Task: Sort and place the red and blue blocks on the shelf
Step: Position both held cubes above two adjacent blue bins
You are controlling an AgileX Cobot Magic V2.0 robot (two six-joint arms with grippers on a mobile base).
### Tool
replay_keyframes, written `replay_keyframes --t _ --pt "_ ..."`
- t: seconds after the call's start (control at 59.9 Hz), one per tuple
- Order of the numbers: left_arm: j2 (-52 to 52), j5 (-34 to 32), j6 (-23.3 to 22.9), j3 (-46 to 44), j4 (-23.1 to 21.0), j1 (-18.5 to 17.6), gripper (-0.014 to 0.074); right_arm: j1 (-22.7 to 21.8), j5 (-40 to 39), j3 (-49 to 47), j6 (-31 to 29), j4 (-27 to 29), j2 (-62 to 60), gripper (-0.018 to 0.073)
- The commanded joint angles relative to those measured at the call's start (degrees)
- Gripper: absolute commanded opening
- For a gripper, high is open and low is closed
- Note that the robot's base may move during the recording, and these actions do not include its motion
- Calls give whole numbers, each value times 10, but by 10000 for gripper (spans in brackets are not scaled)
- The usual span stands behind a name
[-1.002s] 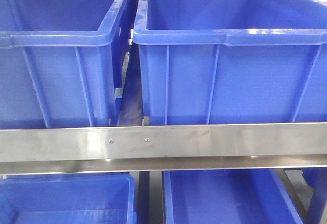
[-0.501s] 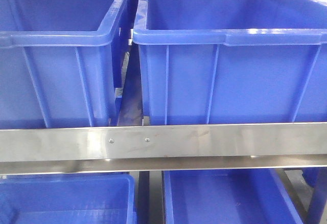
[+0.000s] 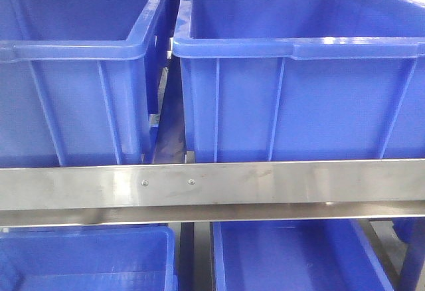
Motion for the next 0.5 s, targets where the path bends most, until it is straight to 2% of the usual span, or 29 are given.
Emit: replay_keyframes --t 0.0,0.284,0.485 --pt "-1 -42 -4 -17 8 0 126 -3 -45 -17 -3 1 -4 57" --pt "-1 -44 -4 -17 8 0 126 -3 -45 -17 -3 1 -4 57" --pt "4 -80 -4 -17 5 0 126 -3 -38 -17 -3 2 -2 57"
